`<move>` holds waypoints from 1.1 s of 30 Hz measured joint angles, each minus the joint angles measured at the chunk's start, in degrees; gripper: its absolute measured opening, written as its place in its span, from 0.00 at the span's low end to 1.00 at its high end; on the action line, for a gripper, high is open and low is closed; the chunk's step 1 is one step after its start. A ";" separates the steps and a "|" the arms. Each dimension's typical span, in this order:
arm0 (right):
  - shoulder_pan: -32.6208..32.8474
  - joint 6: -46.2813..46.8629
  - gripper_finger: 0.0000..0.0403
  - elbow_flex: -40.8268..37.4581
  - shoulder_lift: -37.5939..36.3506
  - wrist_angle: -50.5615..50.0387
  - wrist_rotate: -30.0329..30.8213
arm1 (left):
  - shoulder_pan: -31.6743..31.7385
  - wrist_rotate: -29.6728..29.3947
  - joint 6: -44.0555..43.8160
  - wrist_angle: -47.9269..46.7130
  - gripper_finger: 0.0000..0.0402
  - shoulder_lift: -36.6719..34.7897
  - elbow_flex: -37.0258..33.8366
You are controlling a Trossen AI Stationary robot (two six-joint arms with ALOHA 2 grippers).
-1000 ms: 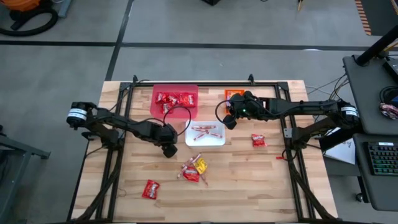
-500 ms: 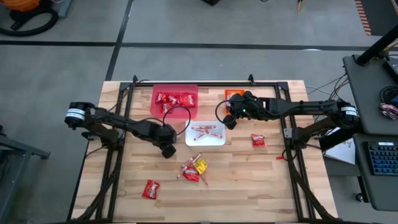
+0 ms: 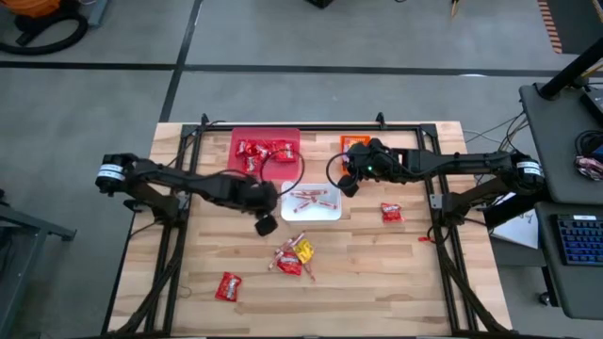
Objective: Sort candy
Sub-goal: Put the white candy into the white bin
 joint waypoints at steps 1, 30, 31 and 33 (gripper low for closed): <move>0.17 -0.01 0.03 0.00 0.02 0.00 0.00 | 0.00 -0.67 2.29 1.82 0.02 0.07 1.39; 2.81 1.21 0.03 -0.02 0.02 -4.48 0.08 | 3.08 -2.15 32.74 1.83 0.09 22.90 24.47; 2.81 1.21 0.03 -0.02 0.02 -4.48 0.08 | 3.19 -2.17 32.67 1.89 0.11 22.90 24.45; 2.81 1.18 0.03 -0.02 0.02 -4.50 0.06 | 3.19 -2.18 32.46 1.91 0.15 22.90 24.24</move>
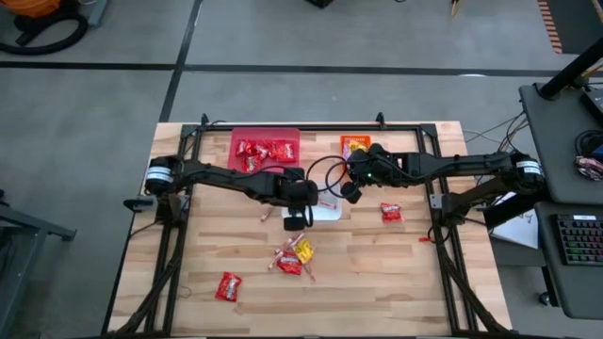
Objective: Sort candy
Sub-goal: Put the white candy into the white bin, then put the red chocolate into the red bin
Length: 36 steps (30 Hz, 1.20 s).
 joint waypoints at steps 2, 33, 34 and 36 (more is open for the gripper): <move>0.00 -0.02 0.03 0.00 0.00 -0.01 -0.02 | 0.00 0.00 -0.04 -0.07 0.20 0.00 -0.03; 8.95 17.31 0.03 0.00 0.00 -9.62 -1.63 | -1.87 -1.32 -13.41 11.14 0.30 -33.72 -28.07; 9.30 18.66 0.03 0.00 0.00 -10.33 -2.29 | -2.08 -1.32 -14.05 11.84 0.30 -35.05 -29.18; 9.80 21.57 0.03 0.00 0.00 -12.43 -3.07 | -2.51 -1.33 -14.90 13.85 0.30 -37.49 -31.32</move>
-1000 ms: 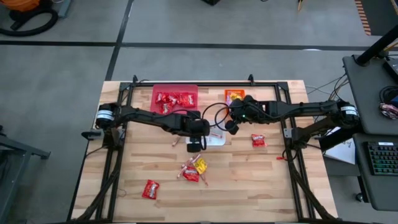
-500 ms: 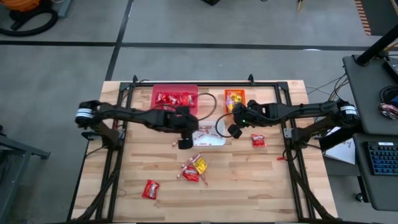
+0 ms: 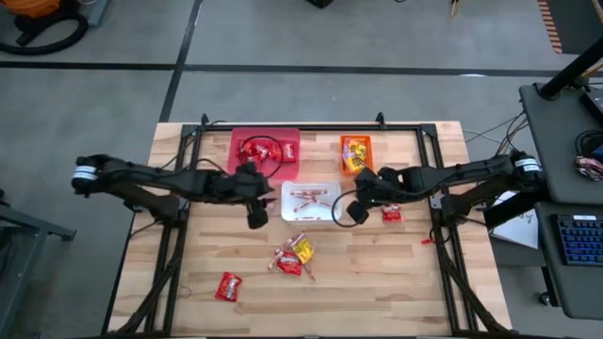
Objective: Sort candy
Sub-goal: Put the red chocolate into the red bin
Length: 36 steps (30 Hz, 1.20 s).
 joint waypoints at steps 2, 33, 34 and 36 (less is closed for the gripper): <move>0.61 2.00 0.03 0.00 0.00 -3.00 -0.02 | -0.31 -0.02 -0.64 2.05 0.30 -1.99 -1.95; 2.06 29.38 0.53 -14.05 0.00 -16.67 -4.54 | -0.33 -0.07 -0.31 7.96 0.30 -5.94 -6.81; 2.06 29.74 0.53 -14.78 0.00 -16.48 -4.54 | -0.33 -0.07 -0.31 7.96 0.30 -5.94 -6.81; 2.05 30.04 0.53 -16.08 0.00 -15.01 -4.63 | -0.33 -0.07 -0.29 7.96 0.30 -5.94 -6.81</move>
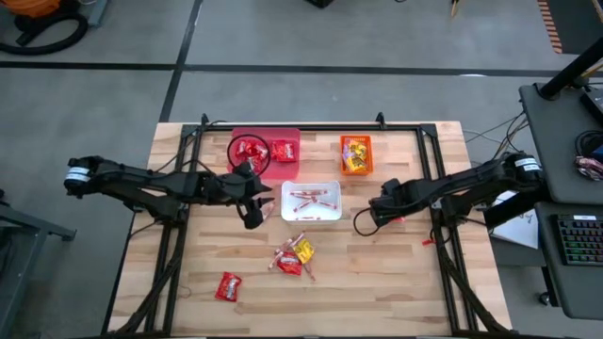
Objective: Sort candy
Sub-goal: Put the red chocolate into the red bin
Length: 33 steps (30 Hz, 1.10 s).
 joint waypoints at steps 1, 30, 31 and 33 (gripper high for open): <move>-0.01 0.18 0.53 -0.50 0.00 0.84 -0.08 | 0.00 0.00 0.00 0.00 0.30 0.00 0.00; -0.01 0.83 0.35 -10.77 -0.11 20.09 0.82 | 0.00 -0.04 0.85 0.20 0.30 0.02 0.00; -0.01 0.43 0.33 -10.66 -0.09 20.08 0.99 | 0.00 -0.04 0.85 0.20 0.30 0.02 0.00; -0.01 0.10 0.28 -10.55 -0.04 20.09 1.24 | 0.00 -0.04 0.85 0.20 0.30 0.02 0.00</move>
